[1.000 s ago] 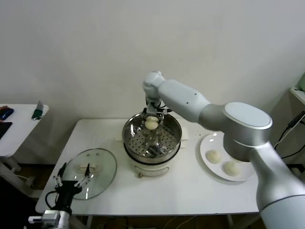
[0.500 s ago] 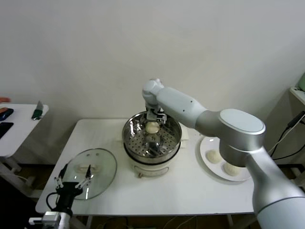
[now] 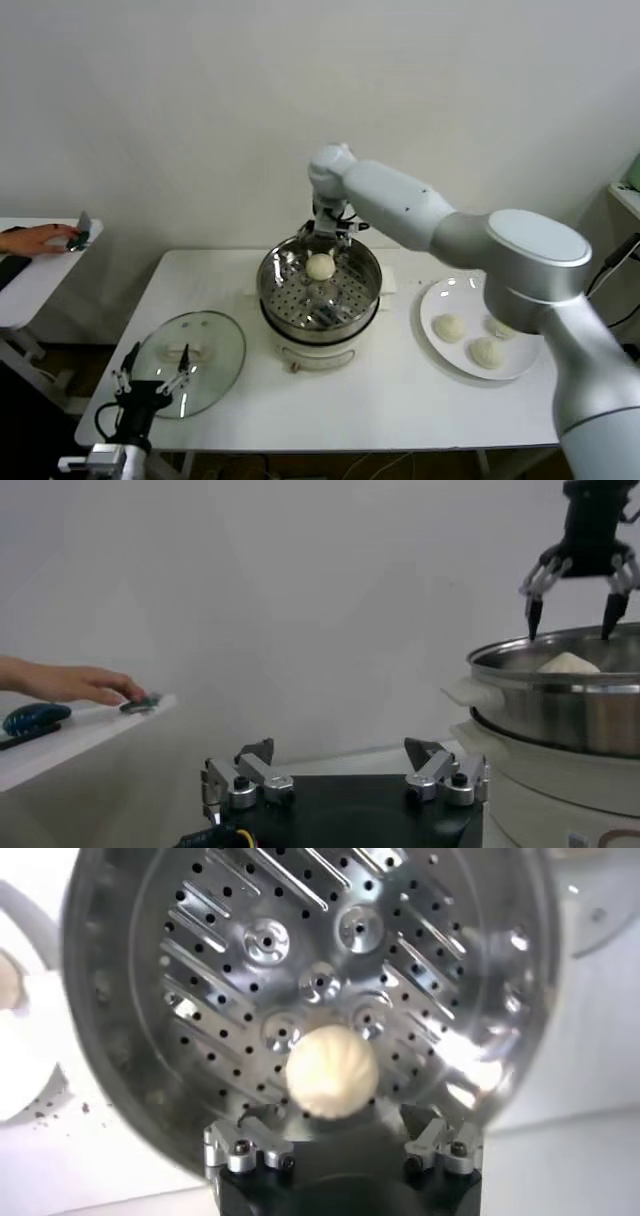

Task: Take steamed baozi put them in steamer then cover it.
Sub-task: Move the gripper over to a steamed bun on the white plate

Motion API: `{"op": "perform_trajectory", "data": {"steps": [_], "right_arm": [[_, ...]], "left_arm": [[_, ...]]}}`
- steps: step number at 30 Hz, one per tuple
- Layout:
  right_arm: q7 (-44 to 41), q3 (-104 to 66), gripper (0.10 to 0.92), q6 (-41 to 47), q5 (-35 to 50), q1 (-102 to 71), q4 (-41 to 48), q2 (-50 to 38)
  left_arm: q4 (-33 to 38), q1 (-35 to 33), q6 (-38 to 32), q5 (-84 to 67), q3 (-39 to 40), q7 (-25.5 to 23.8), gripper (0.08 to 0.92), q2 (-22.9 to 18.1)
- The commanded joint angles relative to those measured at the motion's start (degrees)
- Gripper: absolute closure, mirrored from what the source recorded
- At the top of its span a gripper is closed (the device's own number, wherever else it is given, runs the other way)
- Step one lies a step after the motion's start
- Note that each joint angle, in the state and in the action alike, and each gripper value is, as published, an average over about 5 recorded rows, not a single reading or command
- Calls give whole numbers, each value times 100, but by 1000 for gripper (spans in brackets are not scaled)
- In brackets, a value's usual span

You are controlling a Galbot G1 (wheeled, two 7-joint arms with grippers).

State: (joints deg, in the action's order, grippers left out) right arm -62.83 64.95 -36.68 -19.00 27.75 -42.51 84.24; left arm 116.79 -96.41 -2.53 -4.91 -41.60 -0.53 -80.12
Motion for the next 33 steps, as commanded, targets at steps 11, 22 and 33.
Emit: {"op": "perform_trajectory", "data": {"steps": [11, 22, 33], "right_arm": [[2, 2794, 203, 4220, 5141, 1994, -2906, -3769], [-82, 1218, 203, 4503, 3510, -390, -2377, -4706], [-74, -489, 203, 4254, 2413, -2064, -1160, -4031]], "left_arm": [[118, -14, 25, 15, 71, 0, 177, -27], [248, -120, 42, 35, 60, 8, 177, -83], [324, -156, 87, 97, -3, 23, 177, -133]]}}
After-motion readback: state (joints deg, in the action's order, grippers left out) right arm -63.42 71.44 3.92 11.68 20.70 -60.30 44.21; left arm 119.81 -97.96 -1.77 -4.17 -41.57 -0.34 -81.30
